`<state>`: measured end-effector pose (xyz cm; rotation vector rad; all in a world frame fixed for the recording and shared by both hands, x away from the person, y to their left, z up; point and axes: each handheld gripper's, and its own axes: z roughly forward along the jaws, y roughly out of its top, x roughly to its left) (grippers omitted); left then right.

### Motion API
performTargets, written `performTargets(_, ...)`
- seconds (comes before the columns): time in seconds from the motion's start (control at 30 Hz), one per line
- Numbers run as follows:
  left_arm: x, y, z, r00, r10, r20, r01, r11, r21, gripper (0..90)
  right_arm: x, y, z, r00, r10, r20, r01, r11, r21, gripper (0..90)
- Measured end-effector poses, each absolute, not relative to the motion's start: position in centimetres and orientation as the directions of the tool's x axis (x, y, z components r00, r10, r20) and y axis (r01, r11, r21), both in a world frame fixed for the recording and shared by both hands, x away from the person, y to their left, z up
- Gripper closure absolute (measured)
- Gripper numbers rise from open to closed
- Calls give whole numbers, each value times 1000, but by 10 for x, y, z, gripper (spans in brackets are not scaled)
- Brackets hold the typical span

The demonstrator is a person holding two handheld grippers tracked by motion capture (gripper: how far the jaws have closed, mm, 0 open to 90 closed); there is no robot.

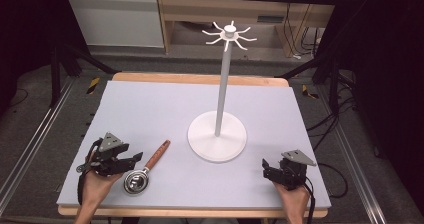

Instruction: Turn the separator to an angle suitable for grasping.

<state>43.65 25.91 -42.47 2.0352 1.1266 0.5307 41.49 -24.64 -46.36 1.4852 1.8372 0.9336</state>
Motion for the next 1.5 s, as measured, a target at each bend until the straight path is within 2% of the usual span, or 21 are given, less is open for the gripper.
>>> performTargets(0.47,442,239,-418,579,815,-3,524,-370,767,417,414,-249,-463,-194,981,-14,569,124,813,125)
performTargets(0.8,451,219,-422,607,794,23,551,-442,708,452,414,-249,-464,-197,980,-13,570,125,812,125)
performTargets(0.9,453,214,-426,611,791,32,561,-462,687,490,414,-249,-464,-198,980,-11,572,124,810,126)
performTargets(1.5,467,202,-450,612,791,21,631,-503,590,535,415,-248,-466,-207,978,-16,580,136,803,127)
